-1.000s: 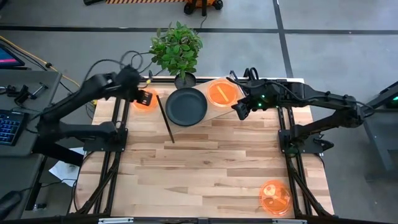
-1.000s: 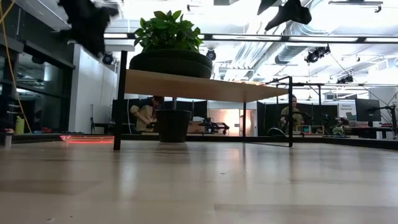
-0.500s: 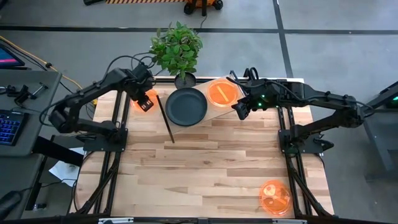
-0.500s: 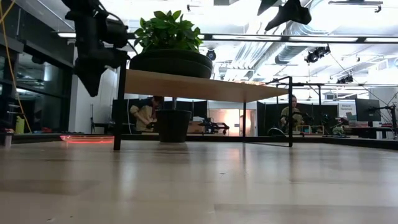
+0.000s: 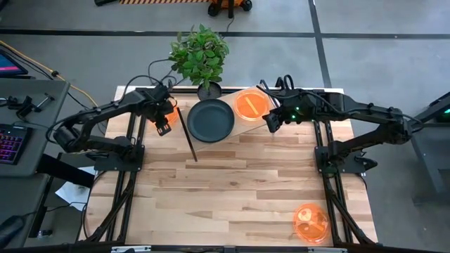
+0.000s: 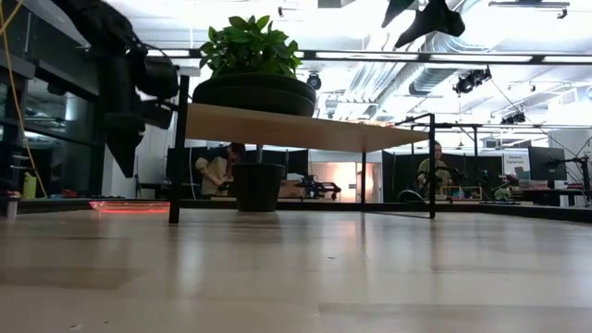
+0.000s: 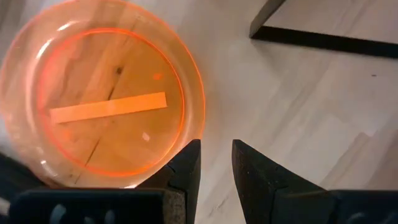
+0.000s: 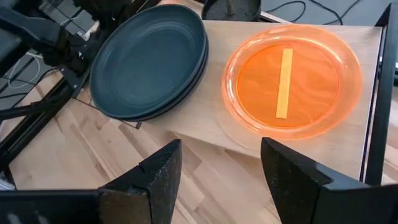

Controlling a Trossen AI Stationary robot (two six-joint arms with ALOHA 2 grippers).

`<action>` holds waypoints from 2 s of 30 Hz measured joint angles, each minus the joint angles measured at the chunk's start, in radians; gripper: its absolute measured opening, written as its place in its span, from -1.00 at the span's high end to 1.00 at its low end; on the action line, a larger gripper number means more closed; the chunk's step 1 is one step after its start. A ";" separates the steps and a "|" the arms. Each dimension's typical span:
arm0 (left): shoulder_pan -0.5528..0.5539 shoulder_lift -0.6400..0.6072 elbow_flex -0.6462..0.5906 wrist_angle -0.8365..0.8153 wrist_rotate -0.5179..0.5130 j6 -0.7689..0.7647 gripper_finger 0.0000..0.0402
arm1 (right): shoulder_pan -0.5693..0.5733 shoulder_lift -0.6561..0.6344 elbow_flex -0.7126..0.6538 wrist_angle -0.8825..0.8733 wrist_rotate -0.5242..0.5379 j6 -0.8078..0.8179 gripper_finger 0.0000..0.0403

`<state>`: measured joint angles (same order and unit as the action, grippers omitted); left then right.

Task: Place and stack plates onto a shelf
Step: Stack the top orange plate on top of the orange plate on the shelf

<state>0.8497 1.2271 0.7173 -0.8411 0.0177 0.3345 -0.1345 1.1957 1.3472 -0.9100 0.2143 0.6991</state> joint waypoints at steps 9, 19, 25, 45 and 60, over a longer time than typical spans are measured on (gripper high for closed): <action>0.001 0.049 -0.045 0.091 -0.003 0.060 0.60 | -0.001 0.001 0.000 0.000 0.032 0.019 0.00; 0.001 0.211 -0.045 0.118 -0.011 0.039 0.60 | -0.001 0.002 0.000 0.000 0.048 0.019 0.00; 0.001 0.234 -0.045 0.152 -0.125 0.018 0.60 | -0.001 0.002 0.000 0.000 0.049 0.019 0.00; 0.000 0.233 -0.043 0.212 -0.193 0.034 0.98 | -0.001 0.003 -0.004 -0.021 0.073 0.053 0.00; 0.001 -0.018 0.089 -0.088 -0.151 -0.049 1.00 | 0.000 0.003 -0.004 -0.025 0.071 0.034 0.00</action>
<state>0.8505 1.2091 0.8060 -0.9290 -0.1333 0.2860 -0.1345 1.1984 1.3430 -0.9352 0.2852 0.7330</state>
